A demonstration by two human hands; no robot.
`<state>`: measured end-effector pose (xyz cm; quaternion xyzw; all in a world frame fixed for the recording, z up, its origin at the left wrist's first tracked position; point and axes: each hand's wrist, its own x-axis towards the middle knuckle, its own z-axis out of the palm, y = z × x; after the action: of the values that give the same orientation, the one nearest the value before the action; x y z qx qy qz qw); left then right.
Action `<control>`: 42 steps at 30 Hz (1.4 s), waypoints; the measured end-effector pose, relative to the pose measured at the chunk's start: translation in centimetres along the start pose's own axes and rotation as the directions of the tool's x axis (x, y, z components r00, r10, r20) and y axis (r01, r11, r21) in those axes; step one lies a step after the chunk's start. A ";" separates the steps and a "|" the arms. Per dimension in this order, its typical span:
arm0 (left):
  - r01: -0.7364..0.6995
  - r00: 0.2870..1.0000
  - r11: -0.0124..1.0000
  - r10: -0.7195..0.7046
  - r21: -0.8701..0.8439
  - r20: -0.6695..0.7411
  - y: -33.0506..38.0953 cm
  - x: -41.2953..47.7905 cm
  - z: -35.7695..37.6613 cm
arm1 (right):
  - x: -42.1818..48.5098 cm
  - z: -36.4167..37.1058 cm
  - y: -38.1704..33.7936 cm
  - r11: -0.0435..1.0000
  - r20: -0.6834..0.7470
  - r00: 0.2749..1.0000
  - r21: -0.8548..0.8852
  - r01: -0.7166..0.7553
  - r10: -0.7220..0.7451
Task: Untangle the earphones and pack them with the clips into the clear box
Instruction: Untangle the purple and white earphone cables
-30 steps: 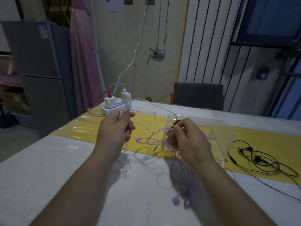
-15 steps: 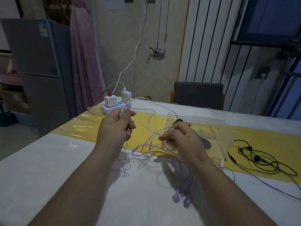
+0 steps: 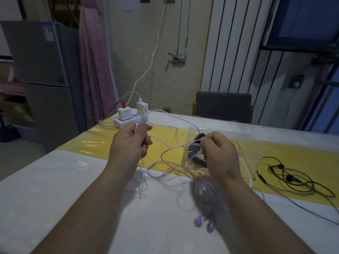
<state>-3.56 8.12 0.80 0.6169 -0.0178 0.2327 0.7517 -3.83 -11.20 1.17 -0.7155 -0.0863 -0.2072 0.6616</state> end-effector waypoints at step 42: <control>0.156 0.986 0.966 -0.141 -0.204 0.084 0.6 -0.2 0.1 | 0.2 0.4 -0.3 0.981 0.279 0.959 -0.192 0.015 0.040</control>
<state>-3.99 8.03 1.35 0.5411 -0.0218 0.1512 0.8270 -3.73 -10.81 1.53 -0.7986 -0.1547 -0.1062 0.5719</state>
